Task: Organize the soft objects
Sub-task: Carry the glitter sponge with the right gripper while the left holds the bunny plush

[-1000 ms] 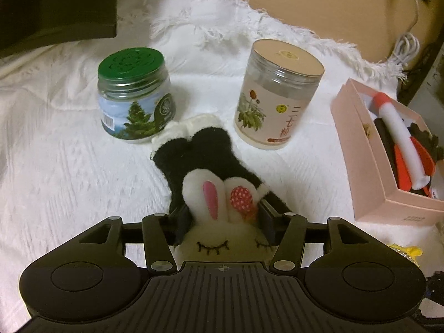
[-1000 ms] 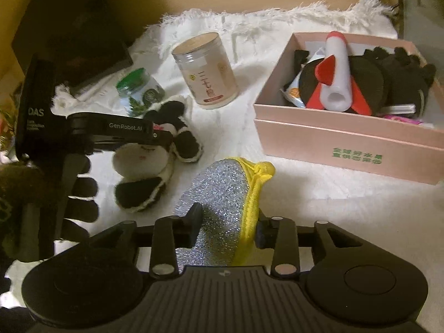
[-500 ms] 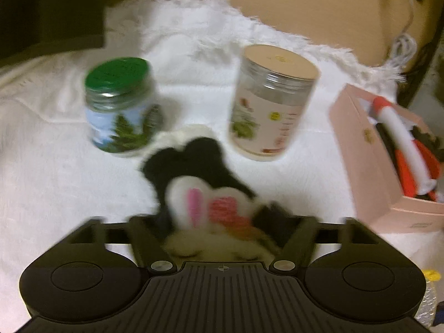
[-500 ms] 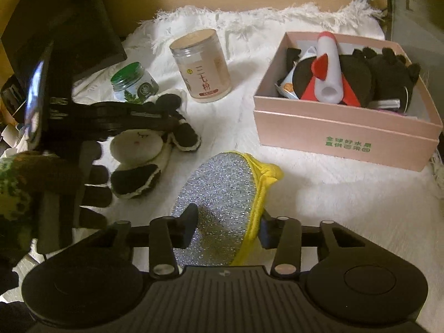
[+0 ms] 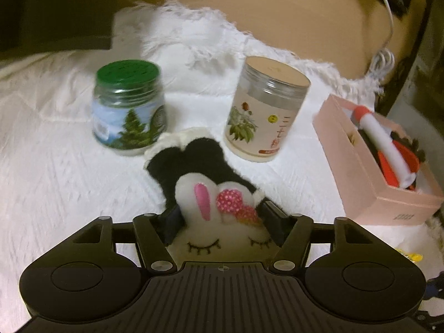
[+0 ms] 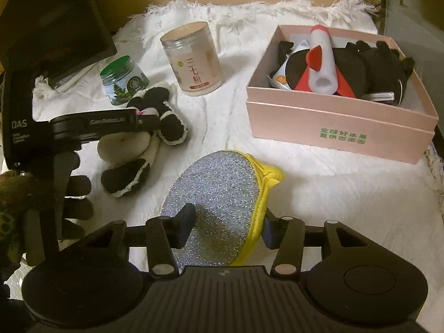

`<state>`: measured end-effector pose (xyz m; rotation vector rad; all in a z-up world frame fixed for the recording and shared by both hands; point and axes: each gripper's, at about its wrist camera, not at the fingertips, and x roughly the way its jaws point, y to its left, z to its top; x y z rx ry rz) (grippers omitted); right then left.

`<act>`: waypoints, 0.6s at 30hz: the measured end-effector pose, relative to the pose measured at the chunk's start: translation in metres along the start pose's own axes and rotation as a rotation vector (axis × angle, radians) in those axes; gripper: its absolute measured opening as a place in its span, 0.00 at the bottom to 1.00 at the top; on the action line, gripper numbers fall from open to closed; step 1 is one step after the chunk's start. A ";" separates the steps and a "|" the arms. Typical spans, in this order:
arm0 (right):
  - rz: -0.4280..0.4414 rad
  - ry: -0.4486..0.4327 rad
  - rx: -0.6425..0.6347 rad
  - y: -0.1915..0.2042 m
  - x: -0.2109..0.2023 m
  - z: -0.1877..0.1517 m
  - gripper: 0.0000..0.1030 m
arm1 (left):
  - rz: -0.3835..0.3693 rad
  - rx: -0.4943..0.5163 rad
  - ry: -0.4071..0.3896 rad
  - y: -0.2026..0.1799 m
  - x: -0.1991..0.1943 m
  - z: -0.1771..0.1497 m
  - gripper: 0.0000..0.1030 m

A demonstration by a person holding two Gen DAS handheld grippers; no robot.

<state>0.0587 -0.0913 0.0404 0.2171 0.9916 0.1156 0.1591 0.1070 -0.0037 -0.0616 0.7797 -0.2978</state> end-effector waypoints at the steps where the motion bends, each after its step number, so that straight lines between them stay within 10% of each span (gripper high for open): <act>1: -0.002 0.001 -0.002 0.001 0.001 0.001 0.49 | 0.004 0.027 0.007 -0.005 0.004 0.002 0.78; 4: -0.003 0.001 -0.009 0.003 0.004 0.002 0.49 | -0.007 0.046 0.030 -0.014 0.012 0.004 0.94; 11: 0.010 -0.010 0.010 0.008 -0.004 0.003 0.39 | 0.068 0.158 0.017 -0.032 0.017 -0.007 0.96; 14: 0.023 -0.012 0.028 0.009 -0.011 0.005 0.31 | 0.067 0.161 -0.017 -0.024 0.007 -0.010 0.67; 18: 0.017 -0.030 0.023 0.010 -0.027 0.008 0.24 | -0.011 0.133 -0.037 -0.004 -0.011 -0.009 0.56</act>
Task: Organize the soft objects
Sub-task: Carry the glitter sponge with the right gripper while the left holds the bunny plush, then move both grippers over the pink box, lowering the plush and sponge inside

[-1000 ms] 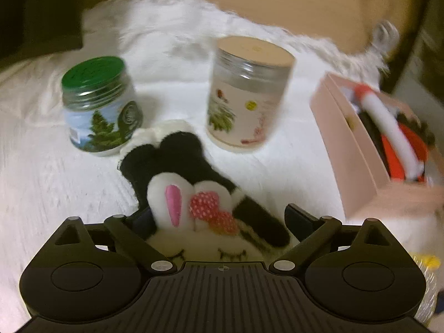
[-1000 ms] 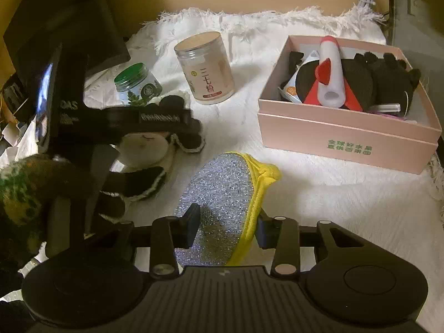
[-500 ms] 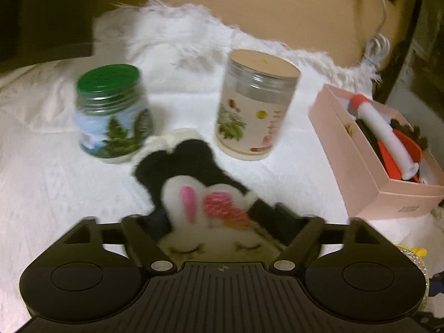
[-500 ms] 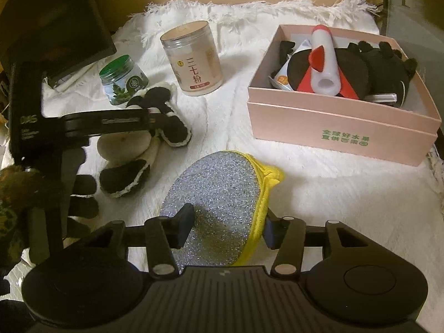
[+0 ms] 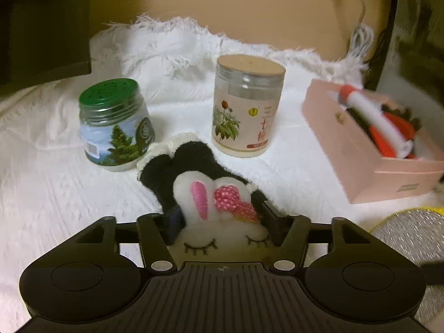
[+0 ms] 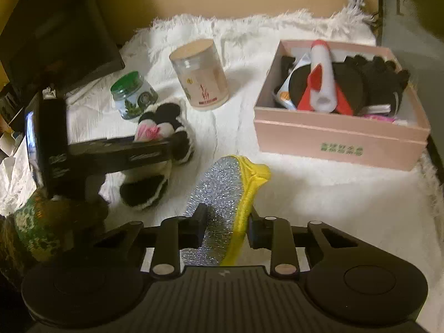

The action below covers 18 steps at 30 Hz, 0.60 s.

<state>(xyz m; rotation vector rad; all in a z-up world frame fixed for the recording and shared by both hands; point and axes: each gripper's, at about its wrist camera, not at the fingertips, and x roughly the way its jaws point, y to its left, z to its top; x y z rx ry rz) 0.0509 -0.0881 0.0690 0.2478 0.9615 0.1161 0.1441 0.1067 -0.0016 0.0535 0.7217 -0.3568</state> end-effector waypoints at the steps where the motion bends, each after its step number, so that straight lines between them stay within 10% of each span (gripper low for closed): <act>1: 0.002 0.000 0.007 0.000 -0.003 0.002 0.21 | -0.012 -0.004 -0.009 0.002 -0.005 0.000 0.51; 13: 0.025 -0.183 0.049 0.000 -0.079 0.049 0.14 | -0.178 0.021 -0.155 0.014 -0.083 0.028 0.45; 18: -0.120 -0.313 0.018 -0.005 -0.118 0.062 0.14 | -0.322 0.021 -0.282 0.001 -0.115 0.082 0.45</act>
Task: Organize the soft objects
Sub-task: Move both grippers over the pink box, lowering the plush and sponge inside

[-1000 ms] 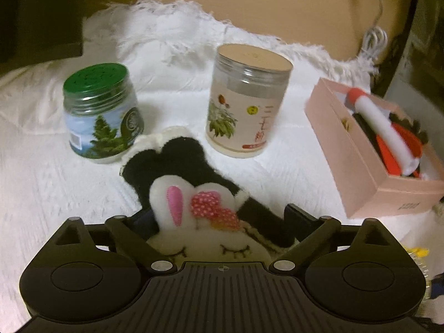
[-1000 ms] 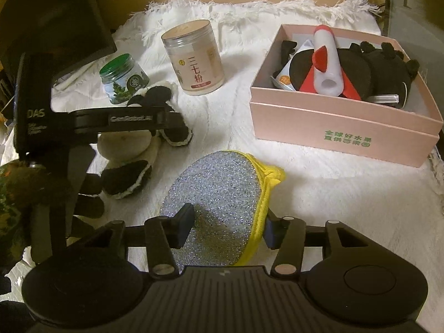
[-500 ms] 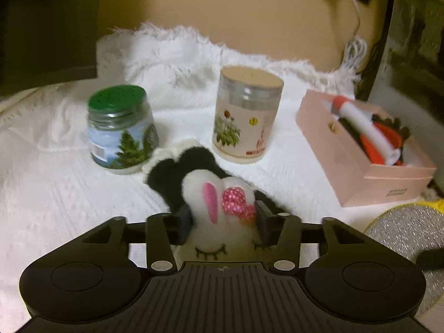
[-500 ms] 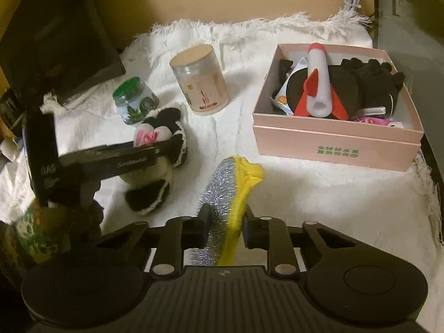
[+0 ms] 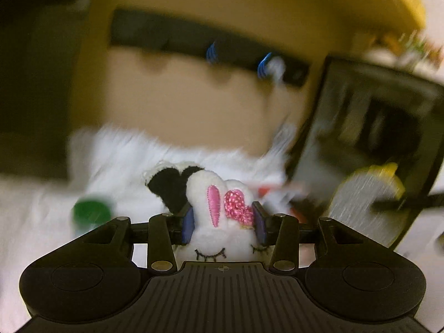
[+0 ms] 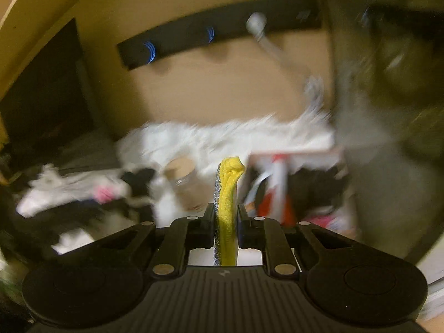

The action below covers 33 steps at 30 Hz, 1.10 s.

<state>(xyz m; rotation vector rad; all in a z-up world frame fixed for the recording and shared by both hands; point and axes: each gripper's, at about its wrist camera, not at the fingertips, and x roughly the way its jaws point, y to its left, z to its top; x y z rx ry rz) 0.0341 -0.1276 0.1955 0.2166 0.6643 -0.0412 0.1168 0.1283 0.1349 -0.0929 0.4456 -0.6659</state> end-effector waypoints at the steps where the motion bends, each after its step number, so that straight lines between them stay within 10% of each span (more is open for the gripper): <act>1: -0.039 -0.012 -0.017 -0.002 -0.003 0.000 0.14 | -0.043 0.000 -0.016 -0.005 0.004 0.013 0.45; 9: -0.118 0.010 0.096 -0.038 -0.013 -0.027 0.14 | -0.320 0.003 0.036 -0.073 0.120 0.057 0.47; 15: -0.131 0.027 0.157 -0.055 -0.009 -0.039 0.14 | -0.268 -0.039 0.406 -0.087 0.264 -0.002 0.50; 25: -0.138 -0.101 0.118 -0.059 0.030 0.028 0.14 | -0.301 -0.098 0.316 -0.068 0.253 -0.002 0.49; 33: -0.496 -0.124 -0.366 -0.031 0.152 0.046 0.14 | -0.250 -0.202 0.305 -0.040 0.233 0.000 0.45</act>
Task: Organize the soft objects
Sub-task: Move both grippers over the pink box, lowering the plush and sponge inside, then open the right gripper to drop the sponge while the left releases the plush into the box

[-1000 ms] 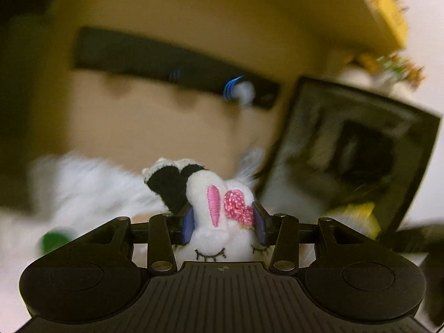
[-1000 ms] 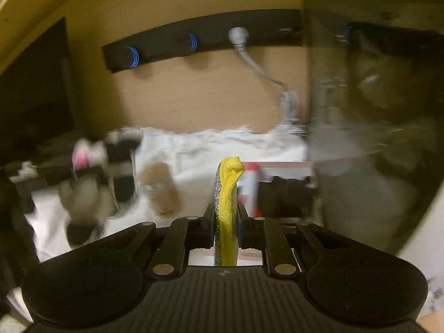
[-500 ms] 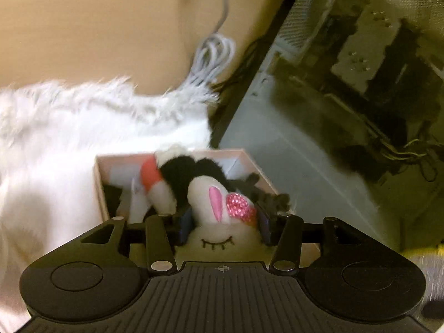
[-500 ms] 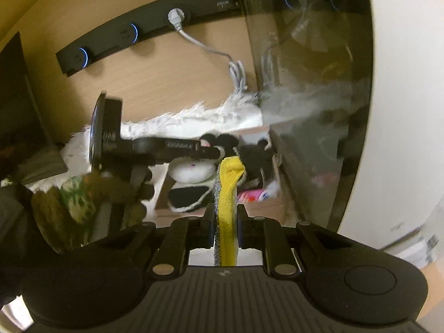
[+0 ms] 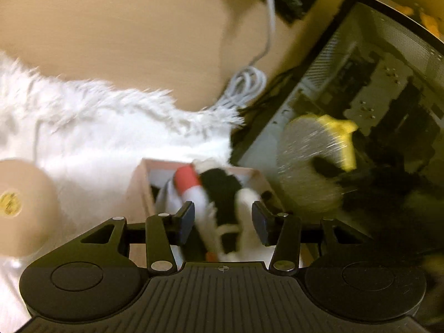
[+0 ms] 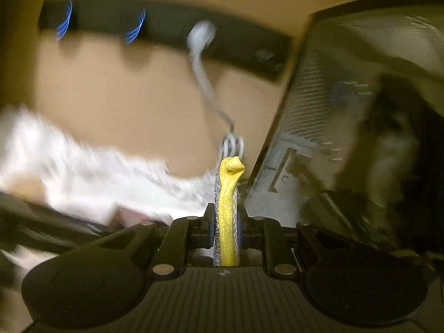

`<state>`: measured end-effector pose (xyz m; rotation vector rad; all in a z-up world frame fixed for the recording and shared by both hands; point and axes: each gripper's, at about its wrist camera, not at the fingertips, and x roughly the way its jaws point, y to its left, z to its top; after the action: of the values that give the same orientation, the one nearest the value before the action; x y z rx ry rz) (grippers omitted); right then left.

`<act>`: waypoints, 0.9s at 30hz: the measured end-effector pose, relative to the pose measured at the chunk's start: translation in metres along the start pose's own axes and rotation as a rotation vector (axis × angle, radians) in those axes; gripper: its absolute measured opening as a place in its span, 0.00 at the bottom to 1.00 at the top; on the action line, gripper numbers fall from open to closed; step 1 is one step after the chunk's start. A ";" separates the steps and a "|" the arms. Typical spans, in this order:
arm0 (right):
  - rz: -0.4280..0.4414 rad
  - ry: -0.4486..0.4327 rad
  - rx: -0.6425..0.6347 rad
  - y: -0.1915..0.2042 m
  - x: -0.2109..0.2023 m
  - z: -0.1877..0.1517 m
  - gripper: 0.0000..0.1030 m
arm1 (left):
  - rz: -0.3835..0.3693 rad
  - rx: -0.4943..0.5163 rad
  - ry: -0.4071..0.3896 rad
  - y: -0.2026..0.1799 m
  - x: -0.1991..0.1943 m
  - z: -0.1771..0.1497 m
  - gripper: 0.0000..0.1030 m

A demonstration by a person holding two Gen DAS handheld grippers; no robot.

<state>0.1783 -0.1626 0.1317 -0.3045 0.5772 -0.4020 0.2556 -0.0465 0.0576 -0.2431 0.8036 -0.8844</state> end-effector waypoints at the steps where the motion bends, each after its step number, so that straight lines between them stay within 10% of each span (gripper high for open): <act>1: -0.026 0.014 -0.058 0.009 0.012 -0.007 0.14 | 0.000 -0.012 0.003 0.003 -0.003 -0.002 0.41; 8: 0.118 0.089 -0.195 0.036 0.030 -0.041 0.21 | -0.038 -0.098 -0.008 0.016 -0.021 -0.002 0.34; 15: 0.259 0.168 0.008 0.004 0.016 -0.038 0.61 | -0.062 -0.093 -0.005 0.005 -0.020 -0.005 0.34; 21: 0.424 0.159 0.185 -0.031 -0.021 -0.049 0.68 | -0.085 -0.097 -0.027 0.000 -0.035 -0.017 0.34; 27: 0.313 0.089 0.231 -0.039 -0.046 -0.039 0.69 | -0.063 -0.029 -0.073 -0.015 -0.060 -0.030 0.34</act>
<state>0.1091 -0.1822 0.1367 0.0265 0.6472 -0.1772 0.2026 -0.0066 0.0757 -0.3259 0.7450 -0.9184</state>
